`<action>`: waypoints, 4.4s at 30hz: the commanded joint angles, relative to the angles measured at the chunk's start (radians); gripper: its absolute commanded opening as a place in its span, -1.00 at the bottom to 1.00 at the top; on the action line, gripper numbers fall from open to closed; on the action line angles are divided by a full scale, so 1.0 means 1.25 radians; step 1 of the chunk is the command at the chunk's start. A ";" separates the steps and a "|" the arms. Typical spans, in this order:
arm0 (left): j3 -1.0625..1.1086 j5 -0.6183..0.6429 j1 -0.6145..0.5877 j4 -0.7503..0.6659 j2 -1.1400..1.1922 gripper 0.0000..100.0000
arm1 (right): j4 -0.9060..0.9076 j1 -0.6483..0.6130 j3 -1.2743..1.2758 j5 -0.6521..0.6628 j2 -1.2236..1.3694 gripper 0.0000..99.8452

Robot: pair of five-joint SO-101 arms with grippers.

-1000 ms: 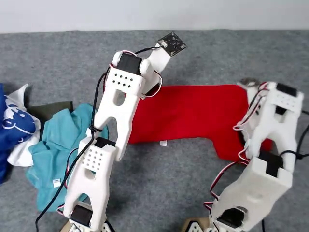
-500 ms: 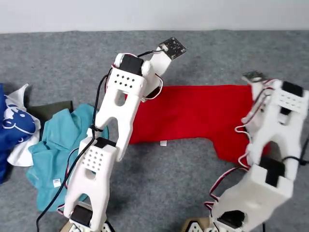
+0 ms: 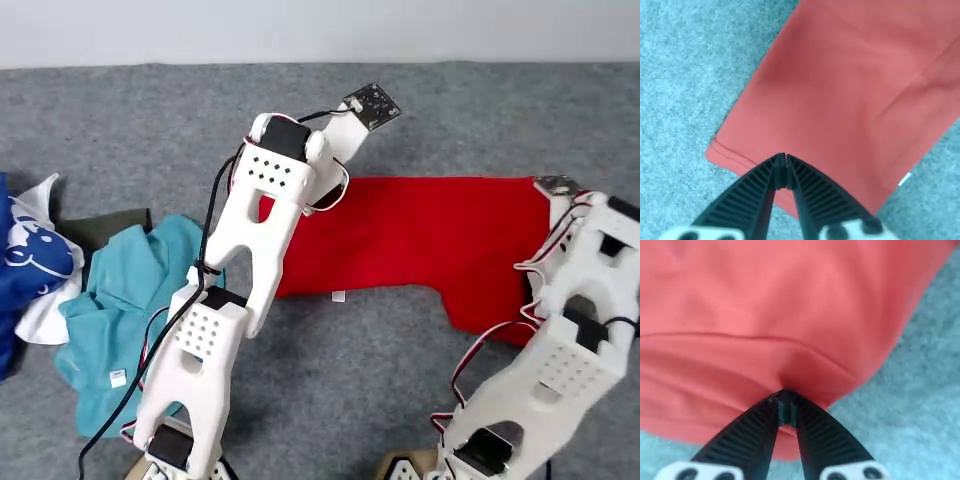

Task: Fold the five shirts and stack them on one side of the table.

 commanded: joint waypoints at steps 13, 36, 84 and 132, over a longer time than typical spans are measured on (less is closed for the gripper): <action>-0.008 0.009 0.203 0.020 -0.056 -0.98 | 0.296 0.023 -0.133 -0.002 -0.527 -0.98; -0.008 0.049 0.403 -0.076 0.085 -0.68 | 0.299 -0.132 -0.027 -0.108 -0.941 -0.98; -0.061 0.064 0.481 -0.199 0.189 -0.99 | 0.299 -0.299 0.042 -0.185 -0.973 -0.98; -0.290 0.217 0.101 0.022 0.117 -0.89 | 0.295 -0.176 -0.020 -0.098 -0.997 -0.98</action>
